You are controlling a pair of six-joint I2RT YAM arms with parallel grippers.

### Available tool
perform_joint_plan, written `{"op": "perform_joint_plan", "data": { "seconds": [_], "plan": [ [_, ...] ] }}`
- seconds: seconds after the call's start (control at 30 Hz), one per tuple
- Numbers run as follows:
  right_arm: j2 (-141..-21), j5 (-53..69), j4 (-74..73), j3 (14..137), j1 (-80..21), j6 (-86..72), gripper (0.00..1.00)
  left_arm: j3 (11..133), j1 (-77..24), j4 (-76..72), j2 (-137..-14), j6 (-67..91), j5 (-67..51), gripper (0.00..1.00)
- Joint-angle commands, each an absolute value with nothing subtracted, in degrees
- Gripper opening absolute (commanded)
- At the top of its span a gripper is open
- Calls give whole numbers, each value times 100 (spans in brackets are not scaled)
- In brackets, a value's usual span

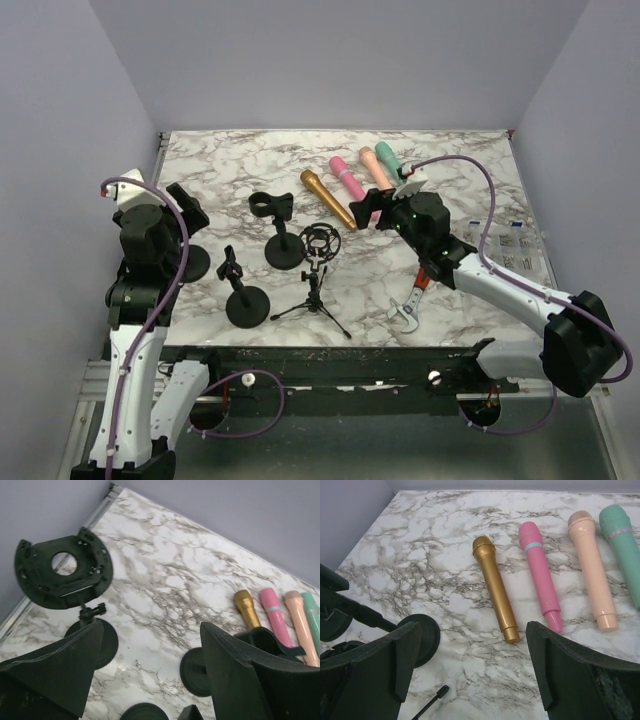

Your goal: Remove the microphone from the stand

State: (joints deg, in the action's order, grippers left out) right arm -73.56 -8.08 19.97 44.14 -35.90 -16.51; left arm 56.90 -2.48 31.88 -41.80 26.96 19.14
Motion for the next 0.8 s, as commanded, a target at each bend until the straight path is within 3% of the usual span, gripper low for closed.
{"op": "perform_joint_plan", "data": {
  "seconds": [0.0,0.37,0.77],
  "plan": [
    [-7023,-806,1376,4857,-3588,-1783,93,5744,-387,2713,-3768,2004,564,81],
    [-4853,-1794,-2001,5611,-3589,-1848,95,5168,-387,1066,-2620,1779,-1958,86],
    [-3511,-2814,-3999,6996,-3594,-2134,100,5262,-396,1014,-1640,1856,-1802,90]
  ]
}}
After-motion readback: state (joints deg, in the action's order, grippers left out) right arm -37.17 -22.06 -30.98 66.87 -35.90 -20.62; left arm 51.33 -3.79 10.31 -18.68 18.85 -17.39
